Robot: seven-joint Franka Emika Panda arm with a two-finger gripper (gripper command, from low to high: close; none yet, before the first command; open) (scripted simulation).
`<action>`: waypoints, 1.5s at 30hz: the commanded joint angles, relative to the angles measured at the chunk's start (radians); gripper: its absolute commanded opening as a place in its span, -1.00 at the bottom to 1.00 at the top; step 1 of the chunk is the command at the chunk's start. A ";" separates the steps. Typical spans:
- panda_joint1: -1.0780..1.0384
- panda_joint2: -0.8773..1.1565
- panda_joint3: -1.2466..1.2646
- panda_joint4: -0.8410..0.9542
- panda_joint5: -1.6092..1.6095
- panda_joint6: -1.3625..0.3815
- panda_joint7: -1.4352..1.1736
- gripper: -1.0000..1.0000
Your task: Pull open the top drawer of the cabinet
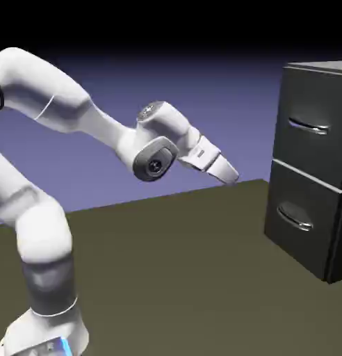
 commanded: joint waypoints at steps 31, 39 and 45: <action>0.817 -0.359 -0.547 0.347 -1.143 -0.313 -1.348 0.00; 1.028 -0.452 -0.689 0.437 -1.438 -0.394 -1.696 0.00; 1.186 -0.522 -0.794 0.504 -1.659 -0.454 -1.957 0.00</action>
